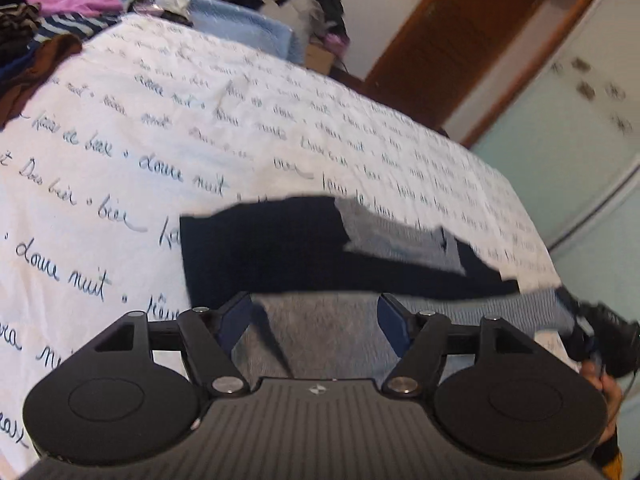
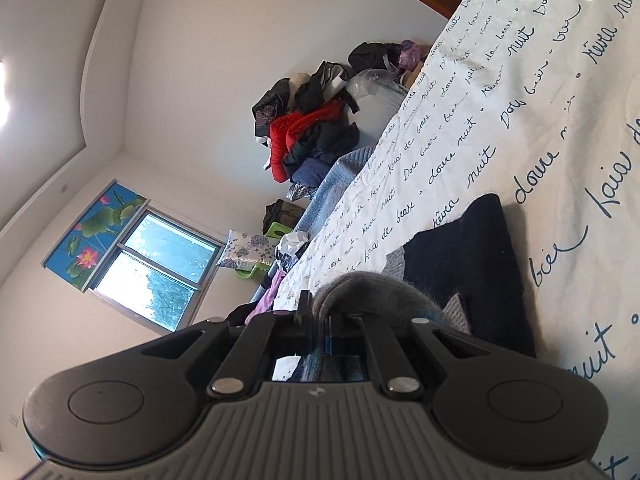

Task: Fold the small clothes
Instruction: 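Lower the held hem onto the collar edge with both tools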

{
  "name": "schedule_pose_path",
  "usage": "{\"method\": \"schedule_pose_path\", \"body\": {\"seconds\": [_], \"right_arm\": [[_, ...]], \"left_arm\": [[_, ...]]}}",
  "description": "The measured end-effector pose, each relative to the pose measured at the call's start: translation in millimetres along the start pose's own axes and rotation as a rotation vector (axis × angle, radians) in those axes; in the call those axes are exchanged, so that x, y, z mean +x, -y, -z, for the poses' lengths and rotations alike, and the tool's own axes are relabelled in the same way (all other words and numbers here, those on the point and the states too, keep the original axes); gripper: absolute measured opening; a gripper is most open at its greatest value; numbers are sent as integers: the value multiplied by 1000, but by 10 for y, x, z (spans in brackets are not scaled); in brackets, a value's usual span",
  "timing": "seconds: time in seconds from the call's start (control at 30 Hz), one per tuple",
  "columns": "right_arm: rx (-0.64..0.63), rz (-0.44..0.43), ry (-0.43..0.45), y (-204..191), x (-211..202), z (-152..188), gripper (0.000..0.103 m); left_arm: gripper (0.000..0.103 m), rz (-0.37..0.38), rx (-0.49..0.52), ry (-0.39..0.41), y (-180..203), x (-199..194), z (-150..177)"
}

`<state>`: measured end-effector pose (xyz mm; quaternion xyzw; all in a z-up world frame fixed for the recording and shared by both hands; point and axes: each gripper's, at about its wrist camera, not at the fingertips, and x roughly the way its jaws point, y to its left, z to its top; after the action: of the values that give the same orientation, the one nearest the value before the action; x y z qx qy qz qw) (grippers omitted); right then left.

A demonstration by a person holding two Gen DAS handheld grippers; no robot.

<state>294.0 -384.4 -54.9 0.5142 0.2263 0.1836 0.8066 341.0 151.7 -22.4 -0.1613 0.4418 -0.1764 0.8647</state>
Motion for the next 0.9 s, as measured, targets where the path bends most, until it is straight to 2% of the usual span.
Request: {"method": "schedule_pose_path", "body": {"seconds": [0.07,0.17,0.33,0.43,0.47,0.53,0.57,0.6,0.67,0.77,0.9], "right_arm": [[-2,4,-3,6,6,3,6],[-2,8,-8,19,26,5,6],[0,11,-13,20,32,30,6],[-10,11,-16,-5,26,30,6],[-10,11,-16,-6,25,29,6],[-10,11,-17,-4,34,26,6],[-9,11,-19,1,37,28,6],[-9,12,-20,7,42,32,7],[-11,12,-27,17,55,42,7],[-13,15,-30,23,63,32,7],[-45,28,-8,-27,19,-8,7]], "left_arm": [[67,44,-52,-40,-77,-12,82],[67,76,-101,-48,-128,21,168],[64,97,-167,-74,-148,255,232],[61,139,-226,-79,-192,417,269],[57,139,-246,-77,-209,460,288],[42,145,-276,-59,-242,518,321],[23,158,-297,-48,-262,529,341],[9,185,-320,-49,-283,545,354],[6,209,-341,-25,-283,520,390],[5,206,-281,44,-182,368,390],[5,233,-259,133,-105,94,292]]}}
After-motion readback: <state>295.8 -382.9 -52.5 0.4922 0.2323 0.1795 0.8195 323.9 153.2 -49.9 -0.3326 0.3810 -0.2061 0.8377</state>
